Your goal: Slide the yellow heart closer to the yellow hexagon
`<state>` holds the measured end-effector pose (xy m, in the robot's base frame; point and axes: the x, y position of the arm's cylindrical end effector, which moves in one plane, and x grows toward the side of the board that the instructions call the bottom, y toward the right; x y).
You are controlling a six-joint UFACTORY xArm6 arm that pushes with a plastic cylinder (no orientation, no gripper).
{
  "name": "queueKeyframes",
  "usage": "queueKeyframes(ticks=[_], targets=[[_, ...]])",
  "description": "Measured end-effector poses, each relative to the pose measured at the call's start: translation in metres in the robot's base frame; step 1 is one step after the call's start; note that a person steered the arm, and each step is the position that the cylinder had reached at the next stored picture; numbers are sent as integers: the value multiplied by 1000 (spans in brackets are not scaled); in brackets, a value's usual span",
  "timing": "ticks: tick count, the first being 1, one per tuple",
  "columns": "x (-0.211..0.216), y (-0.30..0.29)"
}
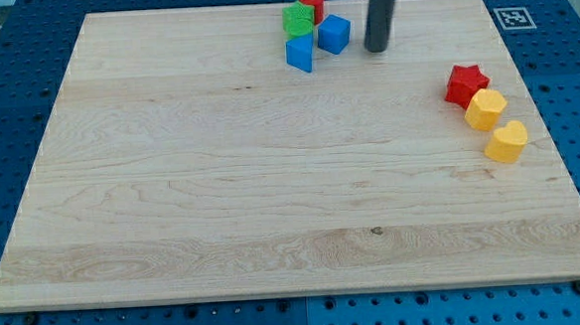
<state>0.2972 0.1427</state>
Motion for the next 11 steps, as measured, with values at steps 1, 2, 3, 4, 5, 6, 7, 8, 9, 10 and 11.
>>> queueKeyframes(ticks=[1,2,3,4,5,6,7,8,9,10,11], targets=[[0,64],[24,137],[94,186],[195,192],[216,180],[212,169],[209,133],[205,107],[198,106],[206,107],[206,129]])
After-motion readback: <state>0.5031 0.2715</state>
